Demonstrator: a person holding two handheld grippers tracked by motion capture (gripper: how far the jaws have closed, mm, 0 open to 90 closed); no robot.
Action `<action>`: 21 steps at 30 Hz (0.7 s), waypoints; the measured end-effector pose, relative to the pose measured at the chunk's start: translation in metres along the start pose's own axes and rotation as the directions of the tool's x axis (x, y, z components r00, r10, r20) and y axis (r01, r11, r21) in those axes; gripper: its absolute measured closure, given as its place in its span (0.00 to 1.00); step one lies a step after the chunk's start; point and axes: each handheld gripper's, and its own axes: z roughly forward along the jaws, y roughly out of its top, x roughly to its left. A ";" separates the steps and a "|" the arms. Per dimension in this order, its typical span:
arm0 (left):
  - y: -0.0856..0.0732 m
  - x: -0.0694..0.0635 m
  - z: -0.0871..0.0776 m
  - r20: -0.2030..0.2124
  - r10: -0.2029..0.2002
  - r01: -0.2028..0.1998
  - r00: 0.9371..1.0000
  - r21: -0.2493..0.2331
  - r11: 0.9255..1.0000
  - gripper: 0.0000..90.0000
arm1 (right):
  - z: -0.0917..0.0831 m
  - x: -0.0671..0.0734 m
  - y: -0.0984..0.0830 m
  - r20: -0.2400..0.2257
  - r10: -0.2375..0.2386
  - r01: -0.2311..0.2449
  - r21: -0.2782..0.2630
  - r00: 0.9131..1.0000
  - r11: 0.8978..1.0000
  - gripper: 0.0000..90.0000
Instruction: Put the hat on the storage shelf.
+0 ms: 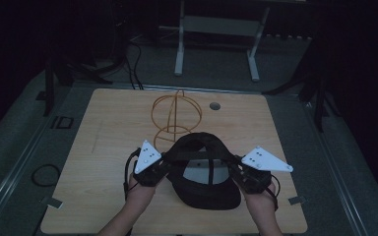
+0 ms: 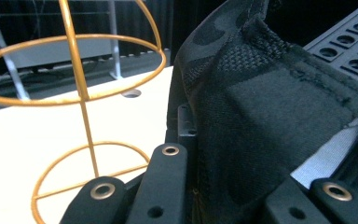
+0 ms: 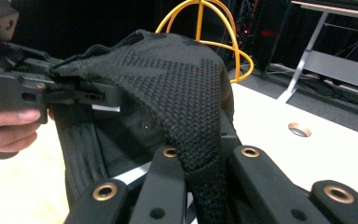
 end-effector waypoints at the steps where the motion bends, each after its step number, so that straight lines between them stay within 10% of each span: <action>1: 0.002 -0.001 -0.001 -0.001 0.002 -0.002 1.000 -0.001 1.000 0.98 | -0.001 -0.001 -0.001 0.005 0.002 -0.002 0.000 1.000 1.000 0.97; 13: 0.017 -0.015 0.005 -0.022 0.059 -0.059 0.998 -0.010 0.998 0.99 | -0.009 -0.012 -0.026 0.016 0.049 -0.050 0.020 0.999 0.999 0.96; 21: 0.038 -0.020 0.006 -0.009 0.076 -0.076 0.997 -0.037 0.996 0.99 | -0.016 -0.014 -0.033 -0.010 0.052 -0.052 0.005 0.999 0.999 0.76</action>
